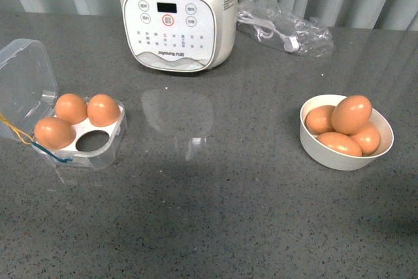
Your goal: Put egg into box
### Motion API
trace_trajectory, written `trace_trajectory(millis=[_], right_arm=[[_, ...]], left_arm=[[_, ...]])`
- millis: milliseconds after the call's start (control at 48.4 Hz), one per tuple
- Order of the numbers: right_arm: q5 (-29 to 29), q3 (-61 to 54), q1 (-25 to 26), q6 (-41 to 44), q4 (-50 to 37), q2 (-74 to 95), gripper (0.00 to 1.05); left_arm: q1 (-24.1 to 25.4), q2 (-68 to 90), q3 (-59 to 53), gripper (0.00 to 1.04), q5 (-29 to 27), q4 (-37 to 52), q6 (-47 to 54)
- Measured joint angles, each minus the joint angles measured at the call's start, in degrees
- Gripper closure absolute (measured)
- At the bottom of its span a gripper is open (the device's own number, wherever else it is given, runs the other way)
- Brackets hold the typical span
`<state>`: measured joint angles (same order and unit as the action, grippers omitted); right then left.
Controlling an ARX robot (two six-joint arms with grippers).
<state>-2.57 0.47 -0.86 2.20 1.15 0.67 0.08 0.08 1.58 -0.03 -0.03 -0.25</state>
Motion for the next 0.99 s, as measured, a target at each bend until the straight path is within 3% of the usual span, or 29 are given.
trace_trajectory(millis=[62,310,599,992], right_arm=[[-4.7,0.9,-1.6,6.7,1.6,4.0,0.07],[1.1,17.7,-4.5,3.5,-2.8,42.7,0.07],[7.6,37.5,-4.5,0.0,4.9,74.5,0.07],[9.7,54.6,-7.0,0.1,10.1,96.6,0.07]], left_arm=[[0.0,0.0,0.0,0.07,0.0,0.0,0.0],[0.0,0.0,0.0,0.07,0.0,0.0,0.0],[0.0,0.0,0.0,0.07,0.0,0.0,0.0],[0.0,0.0,0.0,0.07,0.0,0.0,0.0]])
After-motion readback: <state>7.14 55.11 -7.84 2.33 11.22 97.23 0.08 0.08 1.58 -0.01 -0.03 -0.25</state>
